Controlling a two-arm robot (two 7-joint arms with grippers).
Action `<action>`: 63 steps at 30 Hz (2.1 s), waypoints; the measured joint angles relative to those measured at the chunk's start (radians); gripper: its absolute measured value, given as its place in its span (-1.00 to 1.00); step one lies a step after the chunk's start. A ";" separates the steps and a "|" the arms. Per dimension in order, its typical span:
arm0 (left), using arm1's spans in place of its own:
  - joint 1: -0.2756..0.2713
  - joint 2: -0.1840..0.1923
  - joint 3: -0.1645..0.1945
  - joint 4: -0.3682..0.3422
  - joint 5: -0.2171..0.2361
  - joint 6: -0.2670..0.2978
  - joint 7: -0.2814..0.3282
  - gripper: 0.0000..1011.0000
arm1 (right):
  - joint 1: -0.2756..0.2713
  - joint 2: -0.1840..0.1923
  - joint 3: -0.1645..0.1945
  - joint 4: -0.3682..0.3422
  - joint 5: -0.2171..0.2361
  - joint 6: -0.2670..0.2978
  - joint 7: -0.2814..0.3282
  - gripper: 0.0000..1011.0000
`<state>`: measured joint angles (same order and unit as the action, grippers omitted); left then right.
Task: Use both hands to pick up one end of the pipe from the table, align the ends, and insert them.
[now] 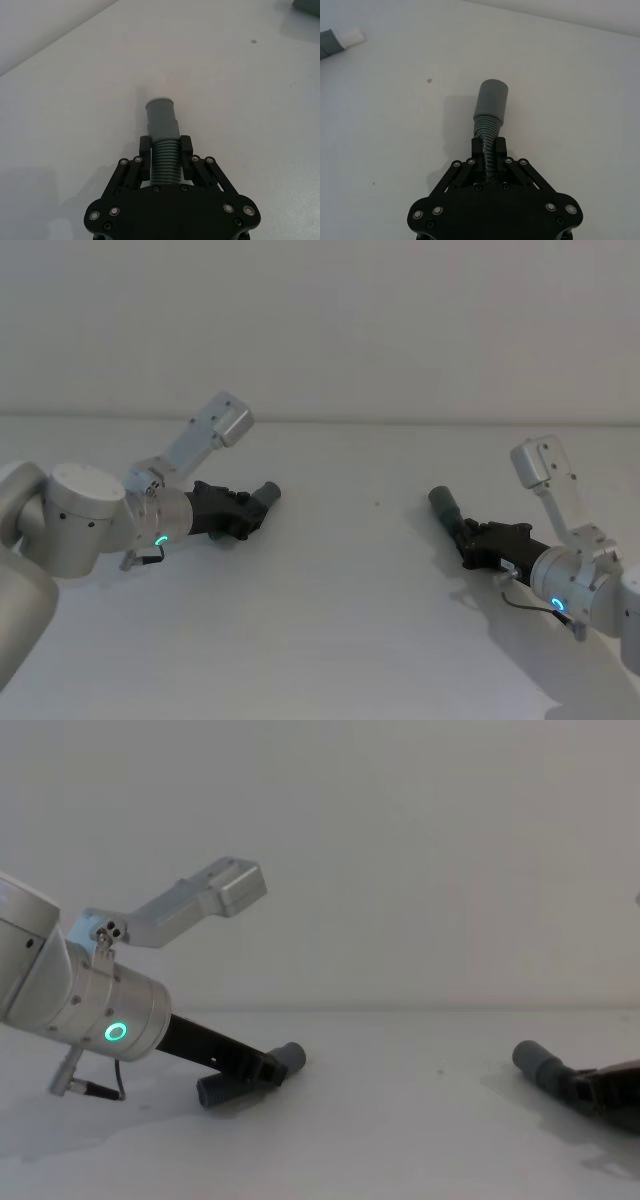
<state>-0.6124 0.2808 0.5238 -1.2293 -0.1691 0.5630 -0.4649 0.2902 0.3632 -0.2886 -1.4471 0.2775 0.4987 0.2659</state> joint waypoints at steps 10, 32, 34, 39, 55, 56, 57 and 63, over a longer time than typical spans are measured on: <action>-0.029 -0.012 0.027 0.016 0.029 0.011 -0.003 -0.35 | -0.002 0.016 0.009 0.002 0.010 -0.041 0.040 -0.75; -0.105 0.006 0.088 -0.002 0.099 -0.042 -0.069 -0.35 | -0.005 0.133 0.043 -0.019 0.102 -0.222 0.287 -0.75; -0.109 0.010 0.090 -0.003 0.099 -0.051 -0.079 -0.35 | -0.005 0.143 0.042 -0.017 0.107 -0.233 0.309 -0.75; -0.121 0.026 0.099 0.000 0.096 -0.094 -0.129 -0.35 | 0.001 0.182 0.034 -0.004 0.124 -0.279 0.395 -0.75; -0.167 0.099 0.148 0.010 0.067 -0.232 -0.333 -0.35 | 0.043 0.270 -0.011 0.059 0.155 -0.425 0.646 -0.75; -0.170 0.102 0.151 0.010 0.066 -0.236 -0.339 -0.35 | 0.044 0.272 -0.012 0.061 0.156 -0.431 0.657 -0.75; -0.172 0.105 0.155 0.010 0.065 -0.242 -0.354 -0.35 | 0.046 0.275 -0.014 0.064 0.158 -0.438 0.666 -0.75; -0.197 0.133 0.183 0.010 0.056 -0.279 -0.445 -0.35 | 0.066 0.297 -0.031 0.086 0.167 -0.484 0.745 -0.75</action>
<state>-0.8098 0.4141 0.7072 -1.2189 -0.1133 0.2842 -0.9102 0.3562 0.6598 -0.3200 -1.3607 0.4442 0.0149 1.0113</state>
